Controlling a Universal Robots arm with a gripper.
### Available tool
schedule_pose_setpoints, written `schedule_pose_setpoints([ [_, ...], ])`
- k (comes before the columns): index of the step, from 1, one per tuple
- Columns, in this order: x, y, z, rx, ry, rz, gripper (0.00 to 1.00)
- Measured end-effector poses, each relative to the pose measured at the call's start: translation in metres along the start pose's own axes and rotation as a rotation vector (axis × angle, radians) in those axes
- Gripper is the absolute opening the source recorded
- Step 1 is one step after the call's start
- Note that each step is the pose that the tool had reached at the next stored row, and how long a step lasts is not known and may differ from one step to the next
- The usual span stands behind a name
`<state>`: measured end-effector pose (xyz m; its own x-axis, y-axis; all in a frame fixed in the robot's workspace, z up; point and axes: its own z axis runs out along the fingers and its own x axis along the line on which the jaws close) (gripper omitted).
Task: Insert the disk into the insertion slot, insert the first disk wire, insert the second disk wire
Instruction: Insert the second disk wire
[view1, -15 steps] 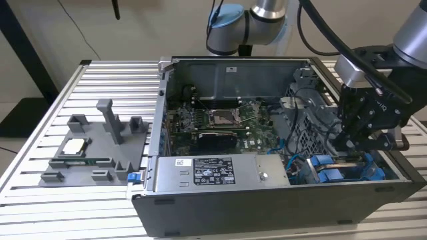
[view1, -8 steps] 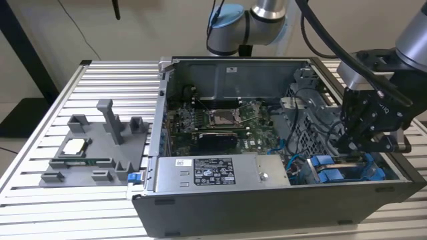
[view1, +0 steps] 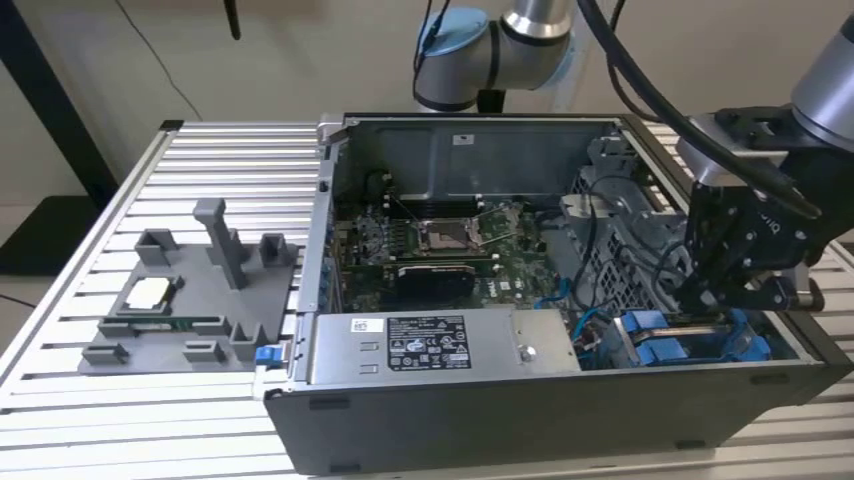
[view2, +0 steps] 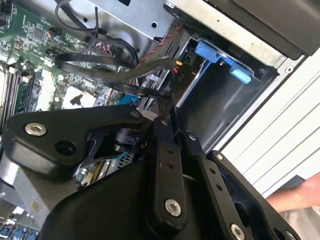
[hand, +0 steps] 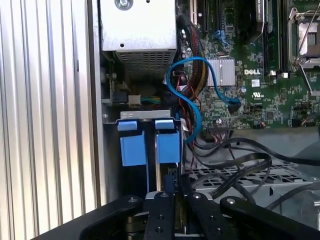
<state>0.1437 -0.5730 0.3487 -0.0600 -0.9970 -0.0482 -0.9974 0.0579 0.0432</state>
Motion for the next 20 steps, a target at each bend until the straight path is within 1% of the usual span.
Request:
schedule_pose_setpoints([
  [2, 0.0000, -0.0002, 0.0011, 0.0003, 0.0040, 0.001, 0.16],
  [5, 0.0000, -0.0002, 0.0024, 0.0004, 0.0074, 0.001, 0.16],
  [10, -0.0008, 0.0005, 0.0028, 0.0003, 0.0074, 0.001, 0.16],
  [16, -0.0041, 0.0009, 0.0044, 0.0003, 0.0075, 0.001, 0.16],
  [20, -0.0043, 0.0008, 0.0056, 0.0003, 0.0075, 0.001, 0.16],
])
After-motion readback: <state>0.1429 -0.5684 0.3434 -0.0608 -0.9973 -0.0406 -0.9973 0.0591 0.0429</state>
